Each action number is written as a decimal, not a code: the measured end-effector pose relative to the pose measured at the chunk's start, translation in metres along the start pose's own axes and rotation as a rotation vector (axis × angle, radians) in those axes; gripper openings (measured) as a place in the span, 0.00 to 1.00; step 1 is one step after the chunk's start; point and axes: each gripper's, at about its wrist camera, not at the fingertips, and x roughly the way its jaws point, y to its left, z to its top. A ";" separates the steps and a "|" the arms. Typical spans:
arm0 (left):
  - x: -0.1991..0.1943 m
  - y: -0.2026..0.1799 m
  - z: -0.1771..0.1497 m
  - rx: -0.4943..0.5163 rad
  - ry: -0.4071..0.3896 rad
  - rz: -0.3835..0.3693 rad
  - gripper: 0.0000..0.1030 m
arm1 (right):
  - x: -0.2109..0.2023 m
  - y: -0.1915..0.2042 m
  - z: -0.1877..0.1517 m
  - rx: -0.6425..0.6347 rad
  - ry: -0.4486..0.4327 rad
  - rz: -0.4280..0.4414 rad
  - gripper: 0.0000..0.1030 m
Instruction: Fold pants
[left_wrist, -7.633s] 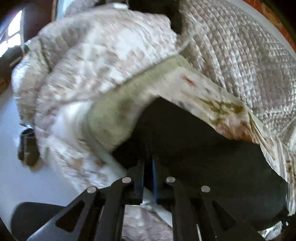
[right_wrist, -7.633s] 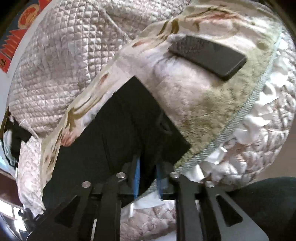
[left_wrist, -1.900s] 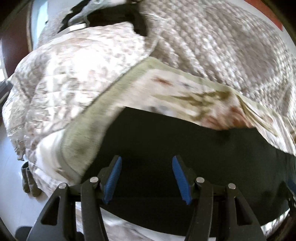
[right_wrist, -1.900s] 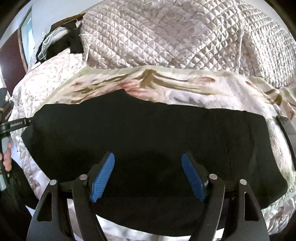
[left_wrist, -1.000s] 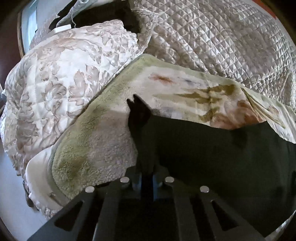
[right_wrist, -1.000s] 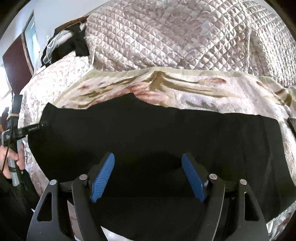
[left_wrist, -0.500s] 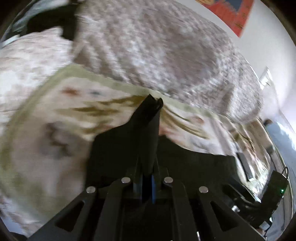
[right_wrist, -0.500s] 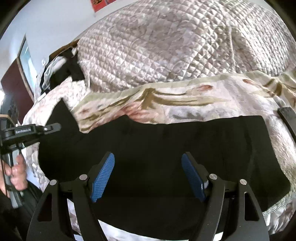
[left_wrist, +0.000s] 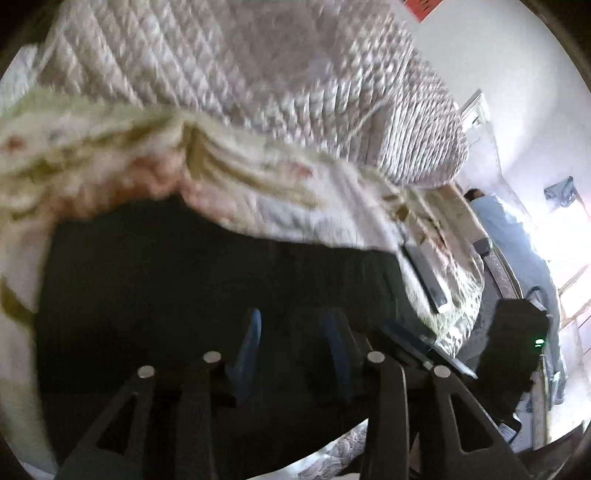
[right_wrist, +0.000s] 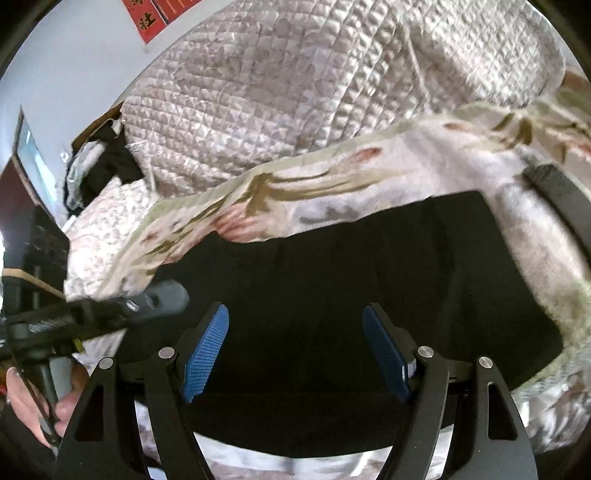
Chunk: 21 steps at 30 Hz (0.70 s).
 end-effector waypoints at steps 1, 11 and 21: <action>-0.007 0.004 0.003 0.000 -0.024 0.030 0.42 | 0.004 0.003 -0.001 -0.003 0.018 0.025 0.73; -0.043 0.096 0.007 -0.053 -0.095 0.374 0.42 | 0.049 0.032 -0.002 -0.032 0.171 0.143 0.48; -0.038 0.120 -0.006 -0.098 -0.097 0.355 0.42 | 0.086 0.031 0.015 0.023 0.212 0.149 0.37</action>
